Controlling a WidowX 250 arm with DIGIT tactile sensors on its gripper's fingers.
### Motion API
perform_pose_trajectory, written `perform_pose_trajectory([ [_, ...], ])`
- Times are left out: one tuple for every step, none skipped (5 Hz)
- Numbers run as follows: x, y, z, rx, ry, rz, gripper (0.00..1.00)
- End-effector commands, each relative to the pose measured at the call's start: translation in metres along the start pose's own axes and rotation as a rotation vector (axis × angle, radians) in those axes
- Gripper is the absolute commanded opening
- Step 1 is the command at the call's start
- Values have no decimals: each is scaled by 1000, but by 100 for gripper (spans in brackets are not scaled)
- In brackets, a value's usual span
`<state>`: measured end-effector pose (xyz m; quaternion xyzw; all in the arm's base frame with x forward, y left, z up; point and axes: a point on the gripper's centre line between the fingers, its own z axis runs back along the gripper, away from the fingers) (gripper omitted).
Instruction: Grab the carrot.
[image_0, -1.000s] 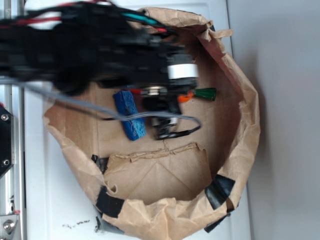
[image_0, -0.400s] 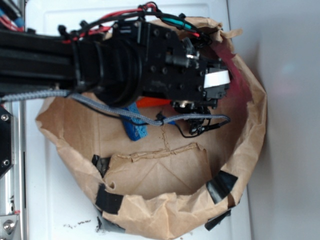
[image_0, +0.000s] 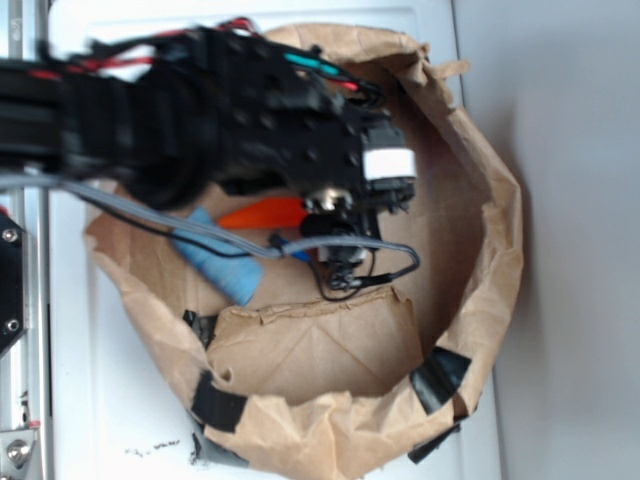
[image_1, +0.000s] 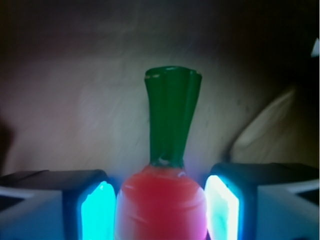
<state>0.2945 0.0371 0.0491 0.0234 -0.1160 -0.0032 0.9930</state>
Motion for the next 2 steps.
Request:
perform_pose_trajectory([
  [-5,7,91,-30,-90,54,0],
  [-12,7,106,-72,-71,39,0],
])
